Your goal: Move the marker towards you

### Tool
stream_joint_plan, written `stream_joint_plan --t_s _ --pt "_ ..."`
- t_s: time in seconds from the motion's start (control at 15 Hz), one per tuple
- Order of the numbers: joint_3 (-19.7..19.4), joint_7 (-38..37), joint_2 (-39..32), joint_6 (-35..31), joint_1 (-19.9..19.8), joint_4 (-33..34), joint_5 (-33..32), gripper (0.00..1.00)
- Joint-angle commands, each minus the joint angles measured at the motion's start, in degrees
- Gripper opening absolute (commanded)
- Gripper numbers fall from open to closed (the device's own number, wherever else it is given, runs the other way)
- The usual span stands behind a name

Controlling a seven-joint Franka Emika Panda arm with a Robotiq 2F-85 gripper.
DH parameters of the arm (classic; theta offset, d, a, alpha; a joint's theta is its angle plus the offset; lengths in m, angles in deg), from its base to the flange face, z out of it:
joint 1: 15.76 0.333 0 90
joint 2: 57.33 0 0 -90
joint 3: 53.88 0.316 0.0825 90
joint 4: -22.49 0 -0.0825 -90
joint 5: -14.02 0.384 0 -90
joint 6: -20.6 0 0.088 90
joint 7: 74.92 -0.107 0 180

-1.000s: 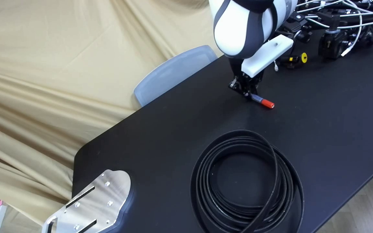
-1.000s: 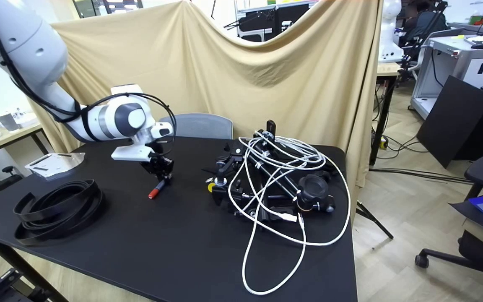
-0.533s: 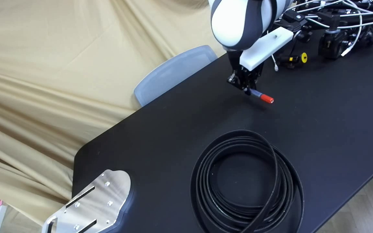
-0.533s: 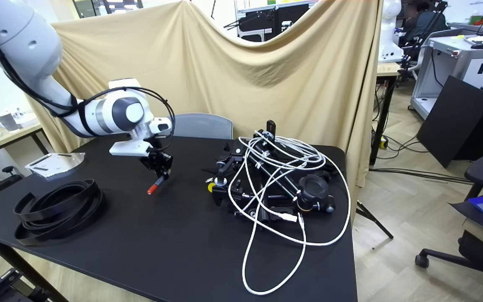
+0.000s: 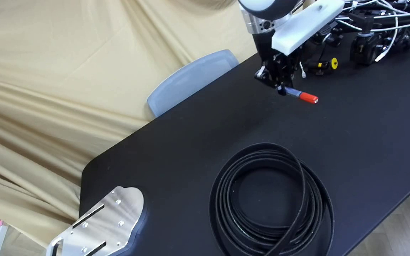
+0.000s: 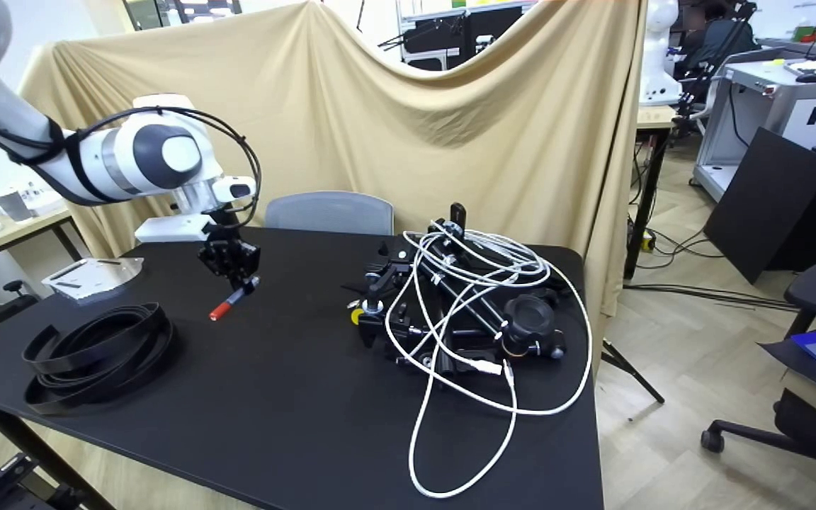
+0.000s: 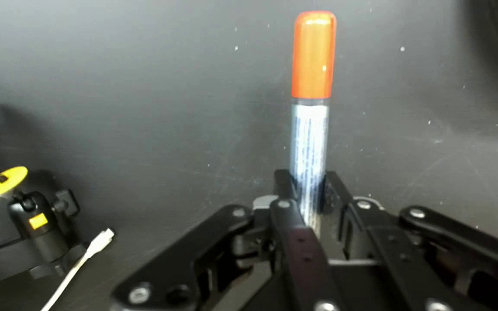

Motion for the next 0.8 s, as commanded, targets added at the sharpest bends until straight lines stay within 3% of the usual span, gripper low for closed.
stream_joint_plan --t_s 0.0,0.33,0.73 --pt "1.2 -3.5 7.3 0.6 -0.4 -8.5 -1.2 0.05" --pt "1.5 -7.1 9.9 -2.1 -1.1 -15.5 -1.6 0.05" --pt "0.2 -15.9 6.2 -7.0 -2.8 -17.8 0.9 0.05"
